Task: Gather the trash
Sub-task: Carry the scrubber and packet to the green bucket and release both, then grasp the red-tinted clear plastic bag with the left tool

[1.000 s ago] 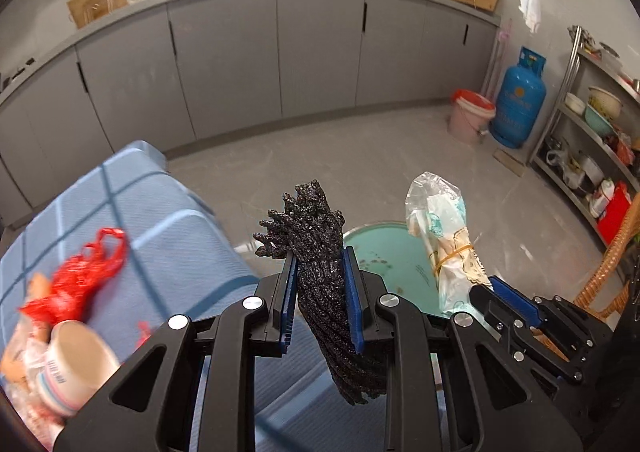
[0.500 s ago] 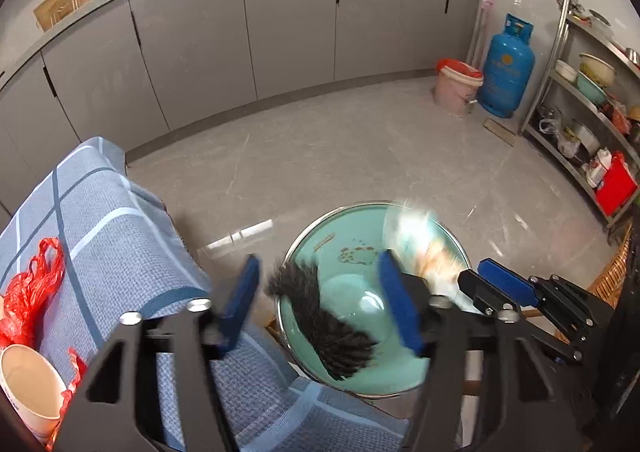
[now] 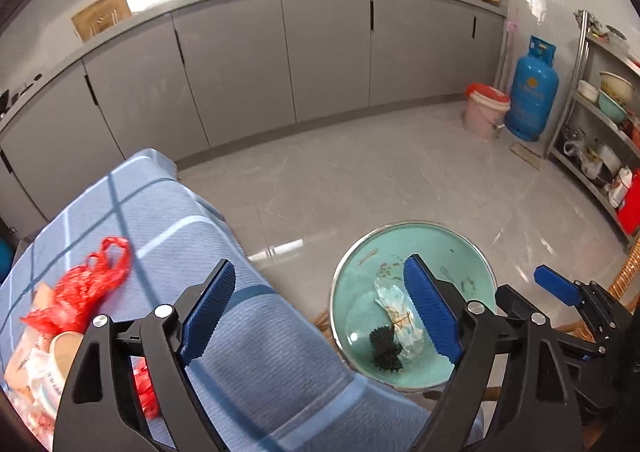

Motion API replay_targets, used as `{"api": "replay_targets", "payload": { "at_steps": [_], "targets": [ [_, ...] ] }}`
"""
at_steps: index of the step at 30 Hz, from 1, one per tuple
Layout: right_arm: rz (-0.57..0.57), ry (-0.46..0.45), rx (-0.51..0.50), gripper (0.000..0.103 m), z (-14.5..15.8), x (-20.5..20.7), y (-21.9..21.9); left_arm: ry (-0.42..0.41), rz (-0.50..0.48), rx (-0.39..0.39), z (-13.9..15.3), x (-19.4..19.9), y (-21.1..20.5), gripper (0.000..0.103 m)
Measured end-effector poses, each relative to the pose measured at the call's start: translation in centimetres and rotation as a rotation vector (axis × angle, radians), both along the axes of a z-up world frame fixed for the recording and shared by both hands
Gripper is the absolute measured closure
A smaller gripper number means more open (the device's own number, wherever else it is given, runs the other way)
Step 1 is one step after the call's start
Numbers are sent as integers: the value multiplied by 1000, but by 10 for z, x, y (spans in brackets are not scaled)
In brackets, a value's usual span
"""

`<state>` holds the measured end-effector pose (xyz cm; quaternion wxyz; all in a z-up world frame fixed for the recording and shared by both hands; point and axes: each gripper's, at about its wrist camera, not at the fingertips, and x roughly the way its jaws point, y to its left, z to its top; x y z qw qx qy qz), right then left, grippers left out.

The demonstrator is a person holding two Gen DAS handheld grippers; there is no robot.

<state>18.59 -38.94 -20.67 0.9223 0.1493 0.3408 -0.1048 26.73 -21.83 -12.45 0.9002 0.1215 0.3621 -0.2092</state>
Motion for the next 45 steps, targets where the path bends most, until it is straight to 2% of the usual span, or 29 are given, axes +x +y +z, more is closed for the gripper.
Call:
{"api": "replay_targets", "payload": {
  "at_steps": [5,14,19,27,34,37,42,44,45],
  "targets": [
    [35,-22,-8,32,17,-6,21,-12,2,-15,17,-20,19,18],
    [140,-64,-16,26,46,-15,72,-112,38,4,53,-66,72,16],
    [204,-93,-28,22,62,-17,107,-148,116,14,65,-83,127,15],
    [309,-103,-41,20,71,-18,164,-169,260,37,69,-109,211,14],
    [398,-116,-64,14,73,-27,208,-86,358,33,47,-132,268,12],
    [414,-106,-68,14,72,-27,217,-44,357,4,38,-132,270,12],
    [421,-114,-85,11,72,-33,224,-20,348,-17,24,-120,263,13],
    [416,-116,-90,10,72,-36,223,0,347,-41,18,-114,263,18],
    [415,-115,-92,10,72,-36,223,9,353,-47,16,-110,264,31]
  ]
}}
